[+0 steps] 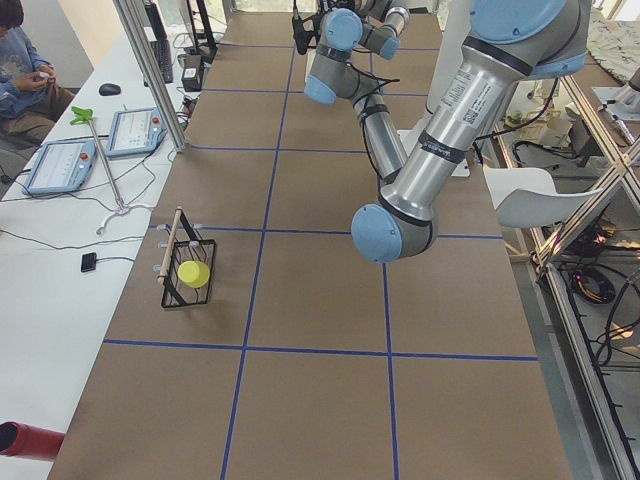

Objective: Left arm grabs green cup and hands to right arm on tray

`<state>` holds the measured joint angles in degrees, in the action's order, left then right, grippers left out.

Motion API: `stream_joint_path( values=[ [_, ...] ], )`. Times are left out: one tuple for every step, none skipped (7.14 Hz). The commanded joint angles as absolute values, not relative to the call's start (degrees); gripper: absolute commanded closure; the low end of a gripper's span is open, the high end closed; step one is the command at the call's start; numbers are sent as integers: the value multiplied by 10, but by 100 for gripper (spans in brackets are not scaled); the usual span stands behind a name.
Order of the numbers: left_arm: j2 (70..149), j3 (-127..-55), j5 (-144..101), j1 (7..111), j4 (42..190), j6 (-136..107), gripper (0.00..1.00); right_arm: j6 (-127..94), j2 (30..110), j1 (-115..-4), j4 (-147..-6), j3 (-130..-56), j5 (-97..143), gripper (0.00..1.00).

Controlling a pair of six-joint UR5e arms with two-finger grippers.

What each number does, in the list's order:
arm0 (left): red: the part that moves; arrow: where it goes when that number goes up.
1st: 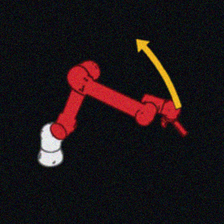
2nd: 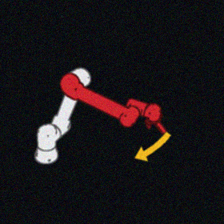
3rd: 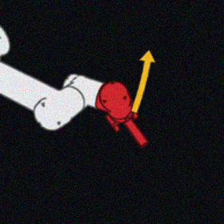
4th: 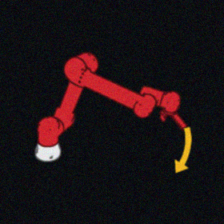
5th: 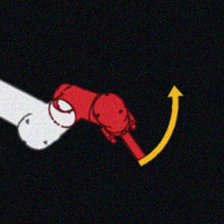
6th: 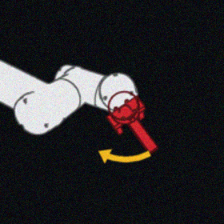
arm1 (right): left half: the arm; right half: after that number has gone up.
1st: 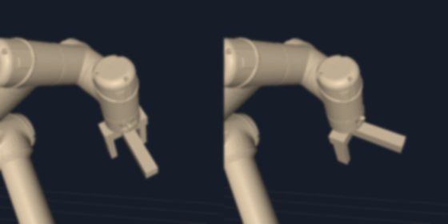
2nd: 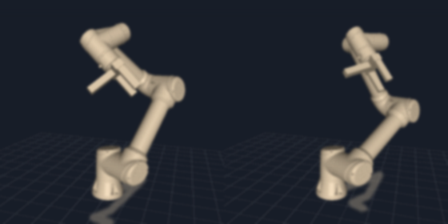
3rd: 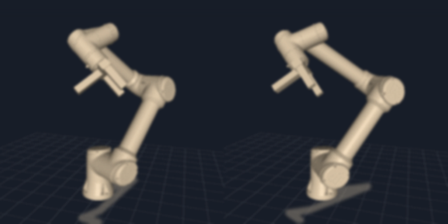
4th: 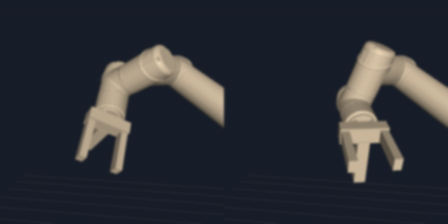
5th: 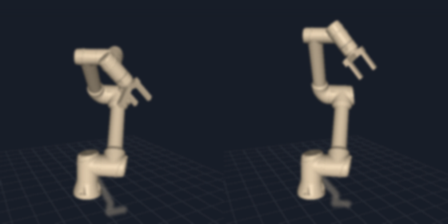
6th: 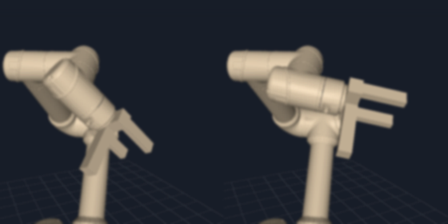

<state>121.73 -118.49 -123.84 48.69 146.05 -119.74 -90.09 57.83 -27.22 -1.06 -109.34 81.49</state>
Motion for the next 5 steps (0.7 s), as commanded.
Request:
stream_joint_path(
  values=[
    [1217,-1184,-1238,487,1461,-1197,94,-900,578,-272,-11,-1093,816,66],
    [1217,-1185,-1238,487,1461,-1197,94,-901,579,-272,-11,-1093,816,69],
    [1217,-1186,-1238,487,1461,-1197,94,-900,579,-272,-11,-1093,816,69],
    [1217,-1187,-1238,487,1461,-1197,94,-900,579,-272,-11,-1093,816,69],
    [1217,-1187,-1238,487,1461,-1197,94,-900,579,-272,-11,-1093,816,69]
  ],
)
